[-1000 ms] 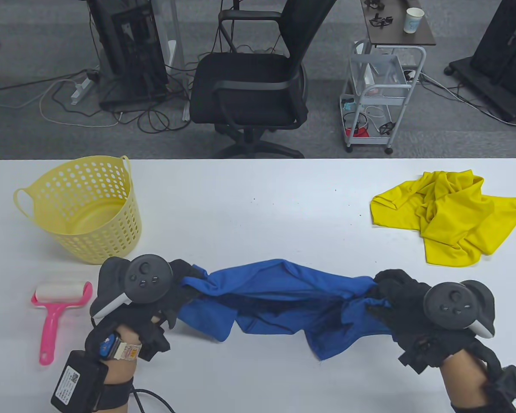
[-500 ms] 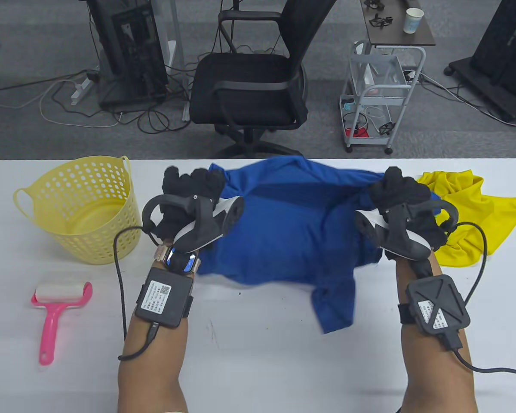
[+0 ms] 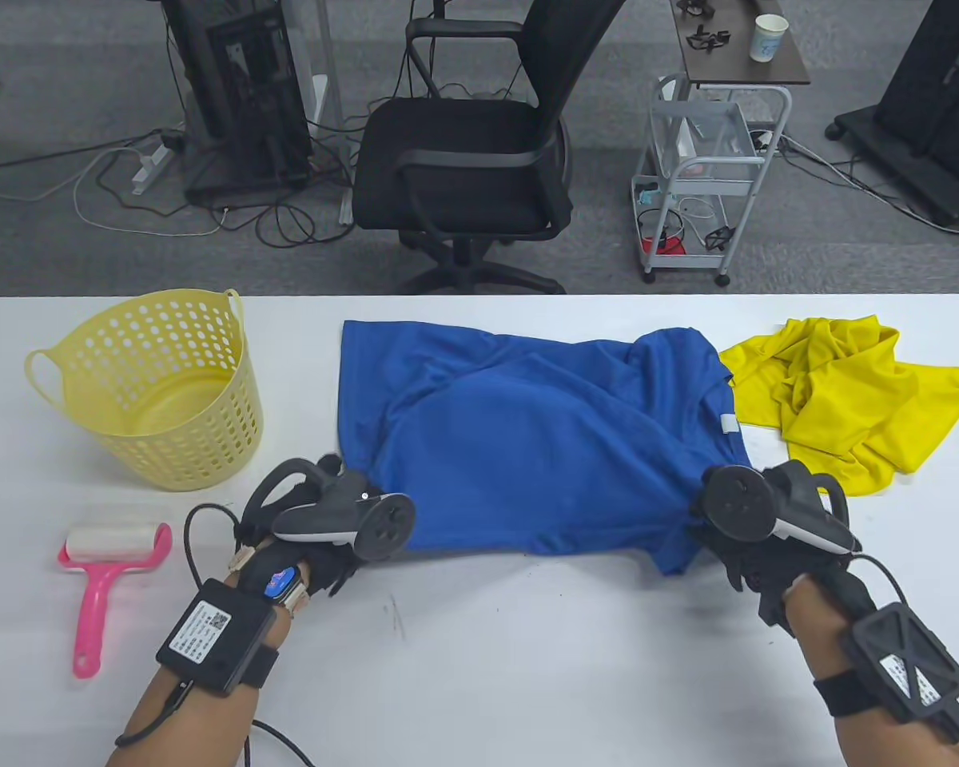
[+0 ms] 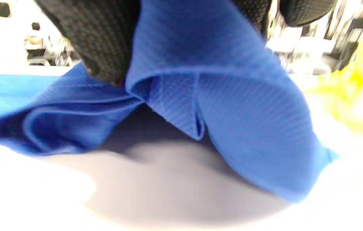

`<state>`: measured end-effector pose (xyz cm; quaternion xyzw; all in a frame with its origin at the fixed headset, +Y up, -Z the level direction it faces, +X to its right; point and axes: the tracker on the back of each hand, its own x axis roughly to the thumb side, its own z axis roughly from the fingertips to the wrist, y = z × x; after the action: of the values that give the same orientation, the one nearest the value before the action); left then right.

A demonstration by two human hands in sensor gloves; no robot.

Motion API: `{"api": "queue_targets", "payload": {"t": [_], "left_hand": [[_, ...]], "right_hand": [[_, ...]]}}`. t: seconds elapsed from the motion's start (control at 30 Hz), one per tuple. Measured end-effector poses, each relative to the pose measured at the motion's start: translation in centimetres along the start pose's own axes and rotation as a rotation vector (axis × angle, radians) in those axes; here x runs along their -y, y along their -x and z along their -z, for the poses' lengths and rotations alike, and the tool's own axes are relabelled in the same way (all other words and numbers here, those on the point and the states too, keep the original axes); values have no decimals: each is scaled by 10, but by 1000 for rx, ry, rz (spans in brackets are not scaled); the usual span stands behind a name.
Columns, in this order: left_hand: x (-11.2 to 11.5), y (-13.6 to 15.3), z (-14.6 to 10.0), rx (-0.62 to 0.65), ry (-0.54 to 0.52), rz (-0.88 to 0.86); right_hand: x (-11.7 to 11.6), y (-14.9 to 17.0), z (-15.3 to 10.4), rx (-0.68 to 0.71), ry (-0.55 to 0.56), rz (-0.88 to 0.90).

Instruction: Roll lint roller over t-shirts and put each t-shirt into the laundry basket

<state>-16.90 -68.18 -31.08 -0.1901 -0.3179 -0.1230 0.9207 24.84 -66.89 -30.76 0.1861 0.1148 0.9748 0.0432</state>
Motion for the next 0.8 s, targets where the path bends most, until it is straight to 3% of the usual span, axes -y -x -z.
{"api": "queue_targets", "payload": {"t": [0.07,0.1,0.13,0.2,0.27,0.33,0.37,0.4,0.5,0.57,0.6,0.7,0.73,0.8], "left_hand": [[28,-3,-6,34,259,-138],[34,-2,-8,37,314,-178],[38,1,-12,51,283,-239],[34,13,-17,39,201,-353],[24,25,-19,-87,58,-413],[18,26,-16,-237,-139,-400],[19,20,-8,-265,-249,-357],[23,15,0,-262,-273,-328],[50,-6,28,-248,-61,-197],[71,-13,38,-234,100,-120],[78,-13,39,-239,189,-79],[78,-2,27,-202,216,-154],[78,2,20,-227,312,-127],[72,4,12,-214,285,-59]], "right_hand": [[-19,5,-7,-34,-231,34],[-27,10,-9,-66,-381,76],[-28,15,-12,-88,-406,133],[-19,22,-14,-80,-247,252],[-9,25,-14,-128,-45,305],[-13,24,-4,-184,171,282],[-19,22,3,-190,199,243],[-29,20,14,-194,120,186],[-60,15,32,-270,-212,34],[-76,13,35,-268,-367,-15],[-82,13,33,-268,-392,-35],[-81,17,19,-271,-433,3],[-76,18,13,-251,-427,25],[-62,18,7,-218,-321,63]]}}
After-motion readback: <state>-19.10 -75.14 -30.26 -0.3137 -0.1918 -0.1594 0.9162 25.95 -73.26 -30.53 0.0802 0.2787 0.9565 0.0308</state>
